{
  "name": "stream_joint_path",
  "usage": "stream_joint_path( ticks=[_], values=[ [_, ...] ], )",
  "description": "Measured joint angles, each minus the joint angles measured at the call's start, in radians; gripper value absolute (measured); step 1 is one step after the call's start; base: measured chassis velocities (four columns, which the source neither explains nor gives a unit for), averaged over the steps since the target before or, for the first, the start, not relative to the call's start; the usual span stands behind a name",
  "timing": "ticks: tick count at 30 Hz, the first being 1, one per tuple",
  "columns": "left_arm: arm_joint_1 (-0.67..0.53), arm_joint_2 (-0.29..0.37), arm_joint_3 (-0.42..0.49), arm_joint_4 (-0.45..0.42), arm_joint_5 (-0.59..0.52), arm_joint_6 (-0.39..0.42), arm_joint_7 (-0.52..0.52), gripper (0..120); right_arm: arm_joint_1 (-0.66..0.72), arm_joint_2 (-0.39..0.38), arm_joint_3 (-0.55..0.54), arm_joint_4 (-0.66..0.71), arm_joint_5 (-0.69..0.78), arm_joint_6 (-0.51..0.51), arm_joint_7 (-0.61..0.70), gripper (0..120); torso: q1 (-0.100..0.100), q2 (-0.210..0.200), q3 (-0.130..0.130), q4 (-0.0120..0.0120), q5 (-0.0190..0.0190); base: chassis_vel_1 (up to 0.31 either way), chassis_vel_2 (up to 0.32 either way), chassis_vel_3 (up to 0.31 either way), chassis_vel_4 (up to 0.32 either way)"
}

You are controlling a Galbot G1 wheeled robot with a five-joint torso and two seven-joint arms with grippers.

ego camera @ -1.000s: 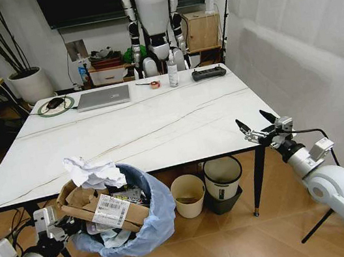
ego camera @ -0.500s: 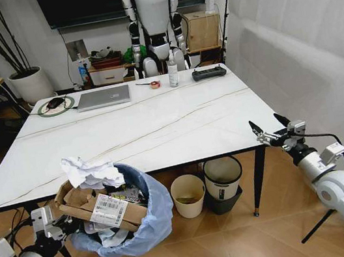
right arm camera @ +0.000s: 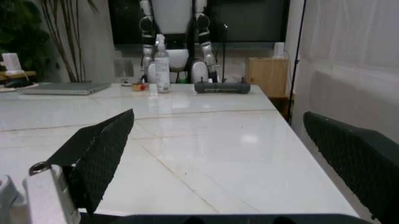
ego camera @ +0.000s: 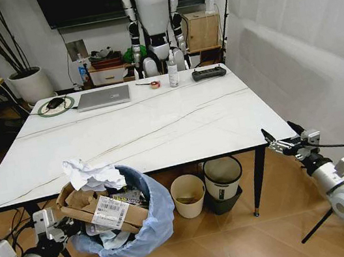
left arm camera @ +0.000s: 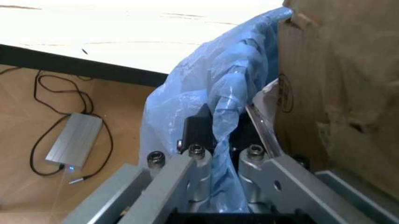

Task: Pick up the trash bin and place the trash from the table into it.

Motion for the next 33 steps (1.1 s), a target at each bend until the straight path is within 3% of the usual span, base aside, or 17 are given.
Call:
stream_joint_path(
  ticks=[12, 33],
  values=[
    [0.005, -0.003, 0.000, -0.004, 0.017, -0.002, 0.019, 0, -0.107, 0.051, 0.110, 0.017, -0.023, 0.050, -0.065, 100, 0.000, 0.000, 0.000, -0.0001, 0.0000, 0.000, 0.000, 0.000, 0.000],
    [0.018, -0.008, -0.002, -0.005, 0.054, -0.015, 0.064, 0, -0.115, 0.074, 0.111, 0.010, -0.040, 0.058, -0.085, 100, 0.000, 0.000, 0.000, -0.0001, -0.0001, 0.000, 0.000, 0.000, 0.000]
  ],
)
